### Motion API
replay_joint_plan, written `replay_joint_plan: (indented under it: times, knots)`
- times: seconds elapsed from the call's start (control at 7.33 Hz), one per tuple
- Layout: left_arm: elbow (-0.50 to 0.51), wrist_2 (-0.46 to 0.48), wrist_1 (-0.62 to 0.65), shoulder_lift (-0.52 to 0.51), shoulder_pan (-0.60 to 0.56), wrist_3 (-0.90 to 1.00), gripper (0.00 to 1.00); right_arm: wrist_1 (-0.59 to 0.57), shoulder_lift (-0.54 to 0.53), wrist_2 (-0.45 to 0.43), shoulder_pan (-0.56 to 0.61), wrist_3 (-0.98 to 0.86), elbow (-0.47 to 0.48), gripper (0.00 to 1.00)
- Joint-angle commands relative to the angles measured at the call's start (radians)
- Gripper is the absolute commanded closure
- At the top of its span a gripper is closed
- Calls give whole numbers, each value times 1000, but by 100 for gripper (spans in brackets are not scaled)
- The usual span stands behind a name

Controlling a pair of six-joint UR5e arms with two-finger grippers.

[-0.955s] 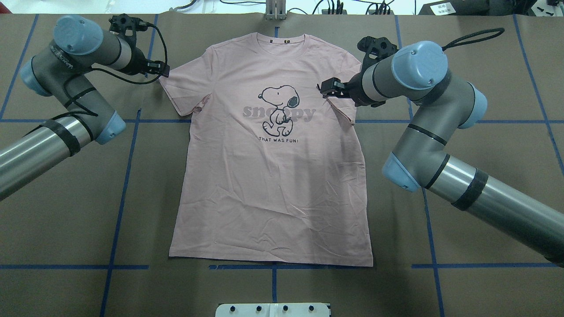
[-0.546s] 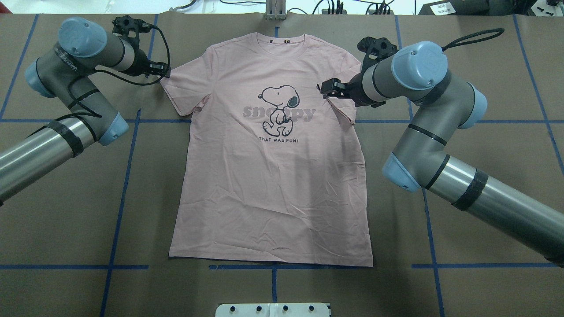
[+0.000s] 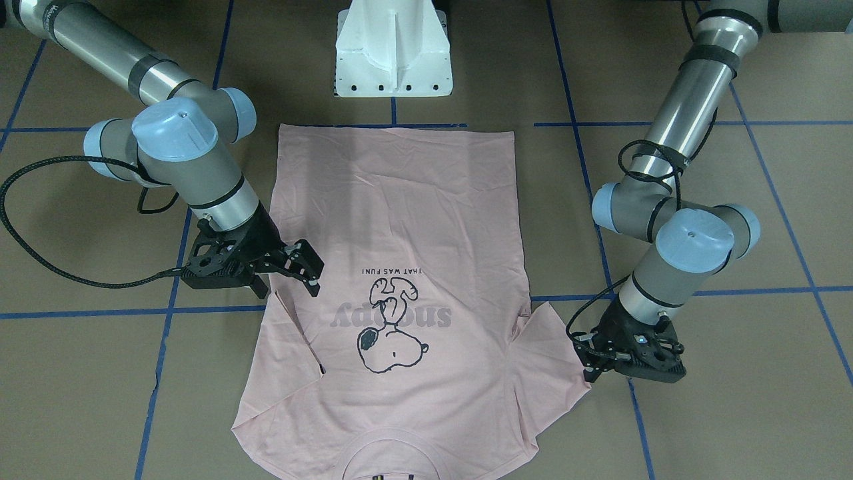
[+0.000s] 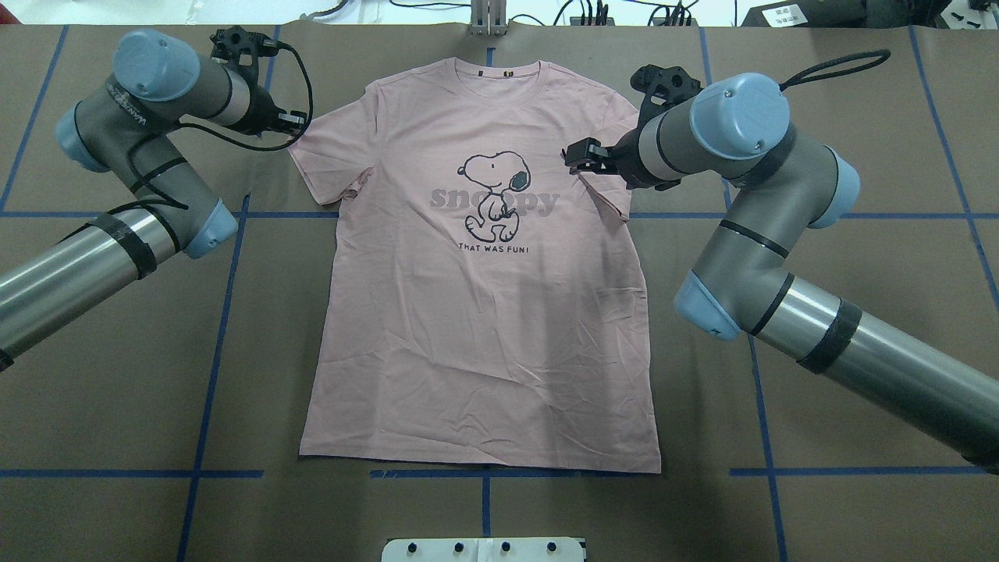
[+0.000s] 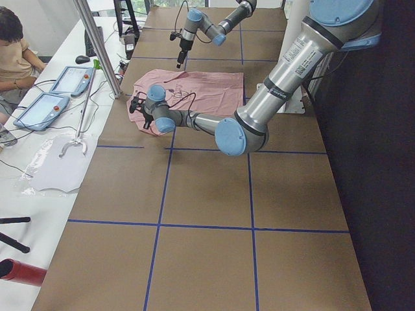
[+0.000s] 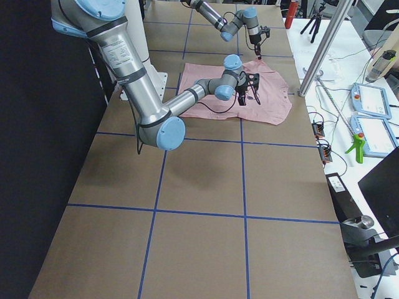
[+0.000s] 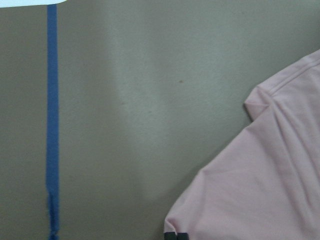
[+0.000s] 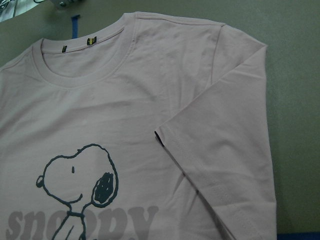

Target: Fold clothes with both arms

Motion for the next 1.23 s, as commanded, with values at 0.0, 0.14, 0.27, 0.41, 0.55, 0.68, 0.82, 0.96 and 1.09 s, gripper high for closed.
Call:
replay_joint_plan:
  times: [0.0, 0.14, 0.27, 0.41, 0.55, 0.68, 0.82, 0.96, 1.09]
  knots:
    - [4, 19, 15, -51, 59, -117, 100, 0, -4, 0, 0, -4, -4, 0]
    - [81, 77, 22, -128, 67, -120, 100, 0, -4, 1, 0, -6, -8, 0]
    - [173, 101, 21, -207, 68, -126, 100, 0, -3, 1, 0, -4, -8, 0]
    - [212, 115, 18, -233, 68, -126, 100, 0, -3, 3, 0, 0, -8, 0]
    - [240, 127, -7, -243, 70, -126, 100, 2, -3, 3, -2, 0, -7, 0]
    - [242, 136, -23, -240, 89, -125, 84, 2, -4, 3, -2, -1, -8, 0]
    - [223, 136, -36, -234, 97, -126, 36, 0, -4, 1, -2, 2, -8, 0]
    - [73, 135, -48, -147, 105, -158, 34, -5, 5, 3, -2, 11, -4, 0]
    - [-90, 127, -39, -58, 134, -213, 28, -8, 5, 3, -33, 98, 8, 0]
